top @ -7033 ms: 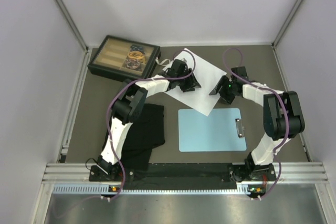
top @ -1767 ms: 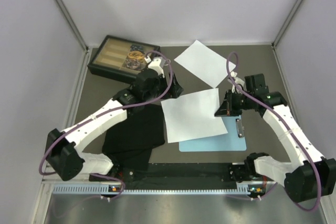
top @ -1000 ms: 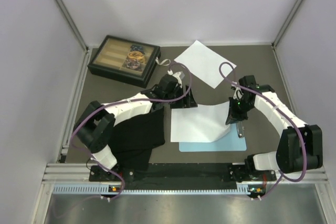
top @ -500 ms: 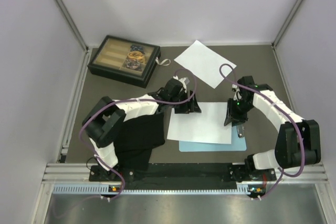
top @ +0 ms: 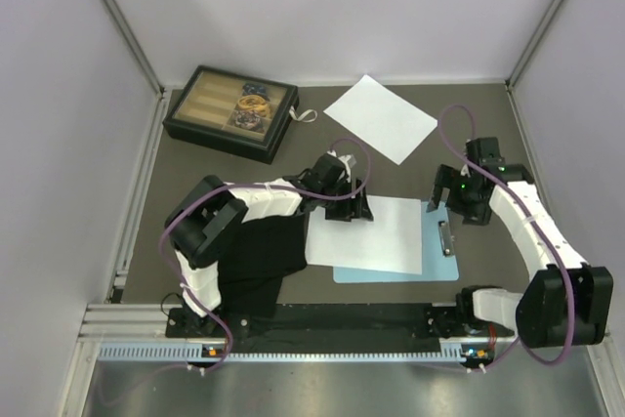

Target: Put the files into the folder

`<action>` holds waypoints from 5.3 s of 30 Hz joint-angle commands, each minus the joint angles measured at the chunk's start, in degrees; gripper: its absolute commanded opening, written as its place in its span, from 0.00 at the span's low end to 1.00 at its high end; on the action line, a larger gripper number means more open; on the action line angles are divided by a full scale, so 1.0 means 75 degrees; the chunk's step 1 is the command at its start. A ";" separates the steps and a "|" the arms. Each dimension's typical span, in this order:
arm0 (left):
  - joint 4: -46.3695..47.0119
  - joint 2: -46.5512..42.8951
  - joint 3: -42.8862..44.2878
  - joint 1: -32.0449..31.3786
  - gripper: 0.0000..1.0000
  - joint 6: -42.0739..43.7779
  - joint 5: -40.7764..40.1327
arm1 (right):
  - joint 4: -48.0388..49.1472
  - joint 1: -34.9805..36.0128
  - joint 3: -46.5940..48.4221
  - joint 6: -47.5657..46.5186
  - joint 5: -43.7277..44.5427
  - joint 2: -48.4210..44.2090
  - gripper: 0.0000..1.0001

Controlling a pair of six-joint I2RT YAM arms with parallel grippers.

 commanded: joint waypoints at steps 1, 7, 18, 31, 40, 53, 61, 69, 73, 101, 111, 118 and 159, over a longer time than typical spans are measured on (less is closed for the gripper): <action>-0.0790 -0.0076 0.0596 -0.0591 0.75 0.0548 -0.0427 | 0.0295 -0.0548 0.0001 0.0055 0.0280 0.0178 0.97; -0.1835 -0.0415 0.0985 -0.1458 0.73 0.1087 -0.1189 | 0.1010 -0.1065 -0.0632 0.0335 -0.0329 0.0530 0.93; -0.2503 -0.0977 0.0423 -0.2525 0.52 0.1662 -0.1037 | 0.1386 -0.1065 -0.0586 0.0336 -0.0036 0.1432 0.83; -0.1941 -0.0755 -0.0081 -0.3382 0.50 0.0174 -0.1201 | 0.2054 -0.1053 -0.0902 0.0289 -0.0494 0.1925 0.83; -0.2071 -0.0298 -0.0069 -0.3370 0.56 -0.0025 -0.1354 | 0.2230 -0.1065 -0.0996 0.0394 -0.0295 0.2147 0.84; -0.2574 0.0206 0.0001 -0.2434 0.57 0.0185 -0.2830 | 0.2593 -0.1053 -0.0937 0.0570 -0.0739 0.2592 0.84; -0.2433 0.0148 0.0153 -0.1894 0.57 0.0630 -0.2621 | 0.2184 -0.1041 -0.0306 0.0278 -0.0214 0.2582 0.81; -0.1953 -0.1058 0.0585 -0.1870 0.72 0.0970 -0.0885 | 0.1374 -0.0620 -0.0140 0.0382 0.0223 0.1457 0.82; -0.1965 -0.1283 0.1020 -0.1310 0.77 0.0972 -0.0909 | 0.1549 -0.0221 -0.0234 0.0581 -0.0270 0.1129 0.82; -0.2714 0.2725 0.4877 0.1915 0.92 0.2705 -0.1154 | 0.3202 0.0154 -0.0187 0.0629 -0.1783 0.2230 0.85; -0.2645 0.2152 0.3330 0.1892 0.81 0.1710 -0.0920 | 0.3318 0.0166 -0.0444 0.0769 -0.1430 0.2195 0.85; -0.2480 0.1718 0.2767 0.1681 0.80 0.1393 -0.1142 | 0.3565 0.0177 -0.0831 0.0840 -0.1185 0.2137 0.83; -0.2375 0.1143 0.1958 0.1235 0.77 0.1146 -0.1014 | 0.2921 0.0177 -0.0890 0.0266 -0.0739 0.1538 0.83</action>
